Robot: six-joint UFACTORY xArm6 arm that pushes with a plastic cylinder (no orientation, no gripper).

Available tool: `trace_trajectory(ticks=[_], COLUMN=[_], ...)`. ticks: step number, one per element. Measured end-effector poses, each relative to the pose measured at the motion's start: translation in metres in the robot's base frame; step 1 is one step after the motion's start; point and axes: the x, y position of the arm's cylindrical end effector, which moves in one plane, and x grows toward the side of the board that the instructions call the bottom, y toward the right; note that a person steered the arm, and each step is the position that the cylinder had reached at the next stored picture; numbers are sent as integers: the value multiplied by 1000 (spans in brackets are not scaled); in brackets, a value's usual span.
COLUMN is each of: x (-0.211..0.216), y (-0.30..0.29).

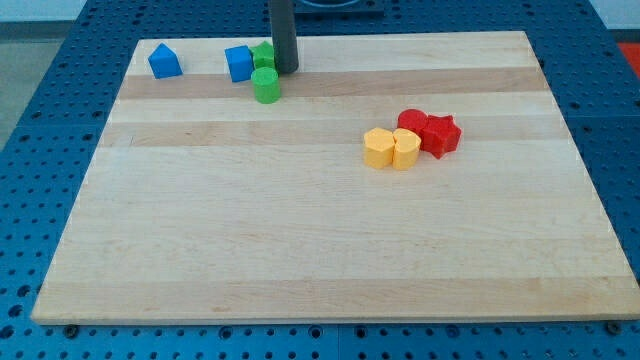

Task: Push the green circle into green star

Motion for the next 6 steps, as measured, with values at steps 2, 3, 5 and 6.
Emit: trace_trajectory(ticks=[2,3,5,6], x=[-2,-2,-4,72], y=[-65,-85,43,72])
